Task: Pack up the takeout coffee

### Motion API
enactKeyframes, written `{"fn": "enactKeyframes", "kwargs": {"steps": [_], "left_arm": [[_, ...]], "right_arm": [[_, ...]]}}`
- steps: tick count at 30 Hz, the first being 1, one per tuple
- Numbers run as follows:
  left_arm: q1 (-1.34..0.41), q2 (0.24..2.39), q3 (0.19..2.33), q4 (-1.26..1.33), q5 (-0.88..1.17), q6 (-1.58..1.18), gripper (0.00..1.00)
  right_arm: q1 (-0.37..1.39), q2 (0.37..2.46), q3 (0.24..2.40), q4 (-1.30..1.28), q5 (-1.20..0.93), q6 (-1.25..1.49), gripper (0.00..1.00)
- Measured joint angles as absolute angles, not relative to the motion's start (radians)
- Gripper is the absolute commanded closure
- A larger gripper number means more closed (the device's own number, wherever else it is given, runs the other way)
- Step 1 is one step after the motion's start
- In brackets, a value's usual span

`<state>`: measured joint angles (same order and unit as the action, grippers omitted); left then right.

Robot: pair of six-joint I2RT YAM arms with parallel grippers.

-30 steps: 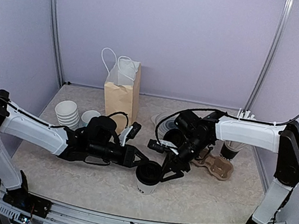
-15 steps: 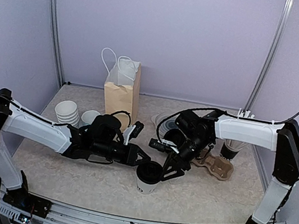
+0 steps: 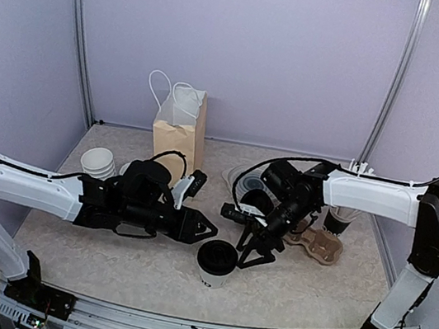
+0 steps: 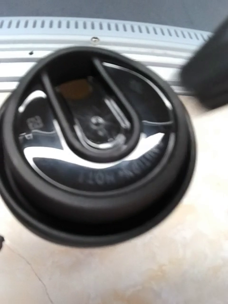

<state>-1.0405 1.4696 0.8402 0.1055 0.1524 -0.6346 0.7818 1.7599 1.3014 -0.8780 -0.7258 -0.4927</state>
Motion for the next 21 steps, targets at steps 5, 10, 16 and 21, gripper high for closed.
{"fn": "enactKeyframes", "kwargs": {"steps": [5, 10, 16, 21], "left_arm": [[-1.063, 1.396, 0.833, 0.075, 0.130, -0.621, 0.71], [-1.122, 1.332, 0.741, 0.034, 0.126, -0.622, 0.81], [-1.154, 1.248, 0.594, 0.013, 0.118, -0.675, 0.76], [-1.154, 1.190, 0.544, 0.010, 0.088, -0.729, 0.63]], "right_arm": [[0.785, 1.755, 1.268, -0.877, -0.728, -0.533, 0.26], [0.806, 1.755, 1.235, -0.877, -0.717, -0.564, 0.28], [0.916, 1.755, 1.224, -0.881, -0.718, -0.603, 0.29], [1.004, 1.769, 1.242, -0.908, -0.729, -0.631, 0.30]]}}
